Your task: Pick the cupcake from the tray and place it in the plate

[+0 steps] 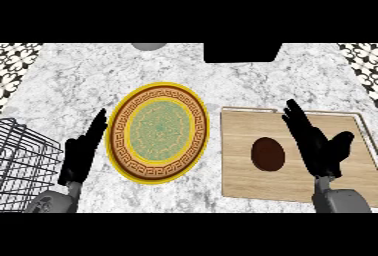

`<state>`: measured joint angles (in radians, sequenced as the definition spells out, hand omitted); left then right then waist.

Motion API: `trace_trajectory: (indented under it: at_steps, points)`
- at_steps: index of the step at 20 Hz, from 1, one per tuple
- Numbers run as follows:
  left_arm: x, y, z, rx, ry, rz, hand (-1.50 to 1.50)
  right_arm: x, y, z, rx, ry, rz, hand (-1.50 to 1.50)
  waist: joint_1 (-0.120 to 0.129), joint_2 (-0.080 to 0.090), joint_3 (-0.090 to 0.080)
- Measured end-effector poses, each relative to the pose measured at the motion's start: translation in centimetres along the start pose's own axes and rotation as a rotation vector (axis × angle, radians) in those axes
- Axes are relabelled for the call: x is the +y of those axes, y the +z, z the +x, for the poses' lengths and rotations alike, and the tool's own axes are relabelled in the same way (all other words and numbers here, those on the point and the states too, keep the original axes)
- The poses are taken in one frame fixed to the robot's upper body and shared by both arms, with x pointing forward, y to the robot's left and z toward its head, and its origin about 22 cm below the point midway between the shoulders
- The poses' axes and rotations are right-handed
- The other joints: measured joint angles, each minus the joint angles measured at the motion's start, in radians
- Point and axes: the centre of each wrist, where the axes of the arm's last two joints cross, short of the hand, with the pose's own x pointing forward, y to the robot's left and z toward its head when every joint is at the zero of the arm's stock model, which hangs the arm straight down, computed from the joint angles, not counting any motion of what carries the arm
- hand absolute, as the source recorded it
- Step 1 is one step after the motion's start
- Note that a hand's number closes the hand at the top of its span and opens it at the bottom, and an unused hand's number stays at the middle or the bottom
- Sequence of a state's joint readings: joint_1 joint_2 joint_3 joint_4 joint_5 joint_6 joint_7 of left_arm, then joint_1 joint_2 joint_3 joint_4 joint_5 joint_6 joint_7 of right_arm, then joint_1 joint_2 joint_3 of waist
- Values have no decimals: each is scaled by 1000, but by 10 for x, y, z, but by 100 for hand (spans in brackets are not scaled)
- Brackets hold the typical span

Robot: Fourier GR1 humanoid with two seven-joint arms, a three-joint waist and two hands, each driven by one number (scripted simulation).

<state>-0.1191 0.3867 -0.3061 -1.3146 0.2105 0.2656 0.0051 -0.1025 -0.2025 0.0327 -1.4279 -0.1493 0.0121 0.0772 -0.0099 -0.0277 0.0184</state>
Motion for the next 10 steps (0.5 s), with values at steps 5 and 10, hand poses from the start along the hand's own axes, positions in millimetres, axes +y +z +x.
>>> trace_trajectory:
  at_steps: [5, 10]
  points:
    - [-6, -1, -3, 66, 54, -5, 0, -19, -32, 68, -234, 23, 164, 150, 28, 22, -11]
    - [-18, 3, -5, 122, 154, -43, 0, -65, -48, 125, -427, 295, 115, -150, 47, 32, -17]
